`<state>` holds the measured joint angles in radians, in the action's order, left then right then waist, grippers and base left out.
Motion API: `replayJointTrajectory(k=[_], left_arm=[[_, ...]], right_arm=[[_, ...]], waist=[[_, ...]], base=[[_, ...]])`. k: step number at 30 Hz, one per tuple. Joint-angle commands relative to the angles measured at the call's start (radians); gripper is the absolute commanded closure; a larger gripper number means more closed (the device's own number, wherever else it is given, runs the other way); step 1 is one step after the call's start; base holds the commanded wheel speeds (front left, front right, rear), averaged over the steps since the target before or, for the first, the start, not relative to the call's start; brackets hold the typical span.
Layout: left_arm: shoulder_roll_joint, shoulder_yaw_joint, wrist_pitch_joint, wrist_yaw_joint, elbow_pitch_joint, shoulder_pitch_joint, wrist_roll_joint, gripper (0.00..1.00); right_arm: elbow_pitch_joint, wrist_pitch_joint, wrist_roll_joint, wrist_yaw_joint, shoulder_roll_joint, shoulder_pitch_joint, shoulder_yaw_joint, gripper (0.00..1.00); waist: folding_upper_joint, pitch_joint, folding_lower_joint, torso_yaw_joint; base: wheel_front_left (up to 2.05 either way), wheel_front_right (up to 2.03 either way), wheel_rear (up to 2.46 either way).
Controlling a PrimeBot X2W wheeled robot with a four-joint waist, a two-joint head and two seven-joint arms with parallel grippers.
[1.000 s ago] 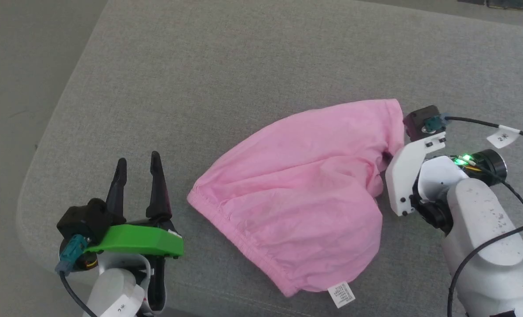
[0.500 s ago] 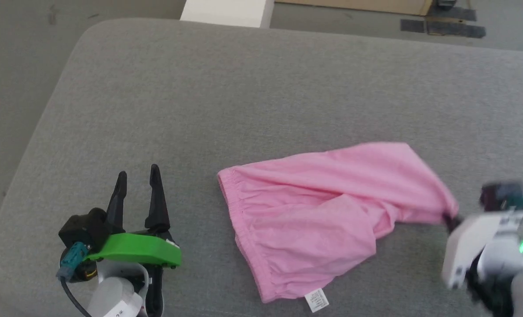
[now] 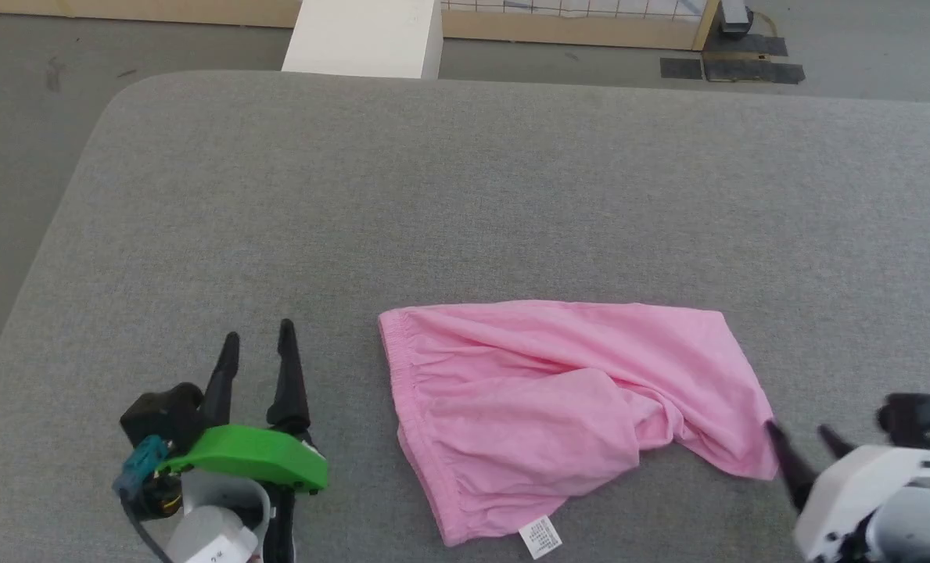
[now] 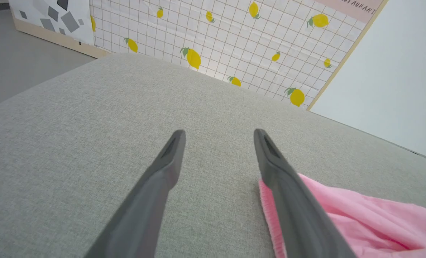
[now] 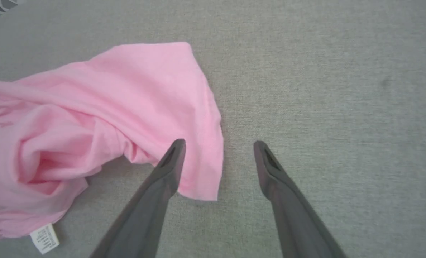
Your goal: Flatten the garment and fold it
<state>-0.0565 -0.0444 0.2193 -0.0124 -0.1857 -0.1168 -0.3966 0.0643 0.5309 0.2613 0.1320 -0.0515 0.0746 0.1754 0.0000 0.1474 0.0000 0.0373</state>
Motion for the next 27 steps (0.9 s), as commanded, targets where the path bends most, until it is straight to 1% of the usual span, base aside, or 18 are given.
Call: replayJointTrajectory(k=[1,3,5,8,13,15,16,19,22,26,27], left_arm=[[-0.002,-0.007,-0.022,0.0,-0.002,-0.009,-0.002,0.0],[-0.008,-0.024,-0.074,-0.004,-0.009,-0.051,-0.001,0.0],[-0.012,-0.05,-0.15,-0.005,-0.026,-0.107,0.003,0.0],[-0.019,-0.091,-0.312,0.008,-0.082,-0.204,0.013,0.0],[-0.036,-0.168,-0.64,0.03,-0.202,-0.34,0.036,0.0],[-0.045,-0.19,-0.729,0.039,-0.233,-0.377,0.05,0.0],[-0.049,-0.195,-0.753,0.042,-0.243,-0.39,0.053,0.0],[-0.061,-0.221,-0.807,0.032,-0.289,-0.417,0.067,0.0],[-0.065,-0.232,-0.825,0.036,-0.33,-0.425,0.075,0.0],[-0.056,-0.241,-0.836,0.028,-0.379,-0.42,0.061,0.0],[-0.054,-0.243,-0.831,0.024,-0.388,-0.419,0.057,0.37]], right_arm=[[0.018,-0.024,0.008,-0.001,0.001,-0.022,0.028,0.0],[0.035,-0.044,0.004,-0.001,0.001,-0.032,0.071,0.0],[0.045,-0.047,-0.005,-0.001,0.001,-0.038,0.109,0.0],[0.057,-0.042,-0.014,-0.001,0.001,-0.046,0.141,0.0],[0.059,-0.035,-0.009,-0.001,0.001,-0.058,0.144,0.0],[0.055,-0.032,-0.001,-0.001,0.001,-0.062,0.139,0.0],[0.054,-0.033,0.002,-0.001,0.001,-0.064,0.136,0.0],[0.05,-0.038,0.007,-0.001,0.001,-0.068,0.134,0.0],[0.047,-0.045,0.01,-0.001,0.001,-0.075,0.132,0.0],[0.043,-0.054,0.011,-0.001,0.001,-0.083,0.132,0.0],[0.043,-0.056,0.01,-0.001,0.001,-0.084,0.133,0.0]], waist=[[0.0,-0.004,0.0,-0.003],[0.0,-0.005,0.0,-0.002],[0.0,-0.004,0.0,-0.002],[0.0,0.003,0.0,-0.006],[0.0,0.03,0.0,-0.029],[0.0,0.043,0.0,-0.04],[0.0,0.049,0.0,-0.046],[0.0,0.07,0.0,-0.059],[0.0,0.088,0.0,-0.069],[0.0,0.102,0.0,-0.077],[0.0,0.104,0.0,-0.078]], base=[[0.0,0.0,0.0],[0.0,0.0,0.0],[0.0,0.0,0.0],[0.0,0.0,0.0],[0.0,0.0,0.0],[0.0,0.0,0.0],[0.0,0.0,0.0],[0.0,0.0,0.0],[0.0,0.0,0.0],[0.0,0.0,0.0],[0.0,0.0,0.0]])
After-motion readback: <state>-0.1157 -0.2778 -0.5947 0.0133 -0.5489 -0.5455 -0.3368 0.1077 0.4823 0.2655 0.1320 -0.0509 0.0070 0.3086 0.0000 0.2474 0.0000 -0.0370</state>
